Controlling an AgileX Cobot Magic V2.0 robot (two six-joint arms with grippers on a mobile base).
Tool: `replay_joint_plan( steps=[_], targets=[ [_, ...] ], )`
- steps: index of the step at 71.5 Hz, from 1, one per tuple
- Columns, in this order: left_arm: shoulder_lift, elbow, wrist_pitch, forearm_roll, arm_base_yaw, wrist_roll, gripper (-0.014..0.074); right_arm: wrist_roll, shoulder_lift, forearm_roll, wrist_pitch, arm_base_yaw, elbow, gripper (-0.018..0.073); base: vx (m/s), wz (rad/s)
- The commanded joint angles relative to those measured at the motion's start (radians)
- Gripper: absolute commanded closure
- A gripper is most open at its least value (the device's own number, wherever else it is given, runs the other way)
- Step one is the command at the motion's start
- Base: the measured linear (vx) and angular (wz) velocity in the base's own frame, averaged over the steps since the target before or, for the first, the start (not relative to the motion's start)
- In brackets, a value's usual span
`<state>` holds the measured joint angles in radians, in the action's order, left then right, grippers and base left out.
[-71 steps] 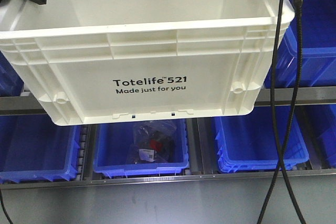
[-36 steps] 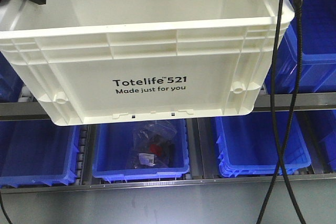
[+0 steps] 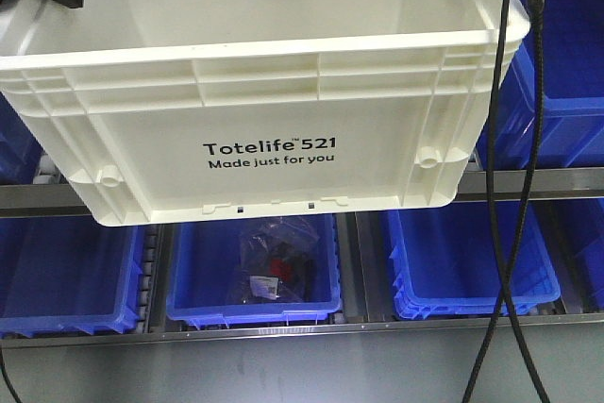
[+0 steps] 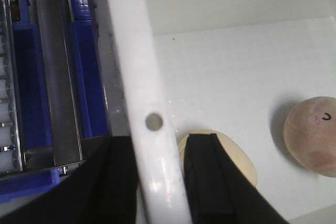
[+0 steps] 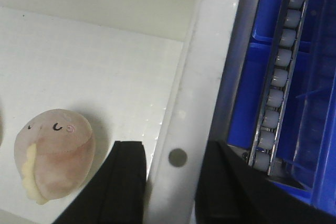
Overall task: Place moving items into box and shelve
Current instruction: 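Hold the crate steady above the shelf's roller track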
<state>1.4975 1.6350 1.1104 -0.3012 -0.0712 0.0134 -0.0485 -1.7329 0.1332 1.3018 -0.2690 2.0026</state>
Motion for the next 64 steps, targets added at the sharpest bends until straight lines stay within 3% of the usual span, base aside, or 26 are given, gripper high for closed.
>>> replay_joint_plan(
  steps=[1, 64],
  targets=[
    [-0.051, 0.048, -0.123, -0.210, -0.025, 0.009, 0.0613, -0.037, 0.066, 0.162, -0.075, -0.025, 0.044, 0.0570, 0.01, 0.02],
    [-0.051, 0.048, -0.123, -0.210, -0.025, 0.009, 0.0613, -0.037, 0.066, 0.162, -0.075, -0.025, 0.044, 0.0570, 0.01, 0.00]
  ],
)
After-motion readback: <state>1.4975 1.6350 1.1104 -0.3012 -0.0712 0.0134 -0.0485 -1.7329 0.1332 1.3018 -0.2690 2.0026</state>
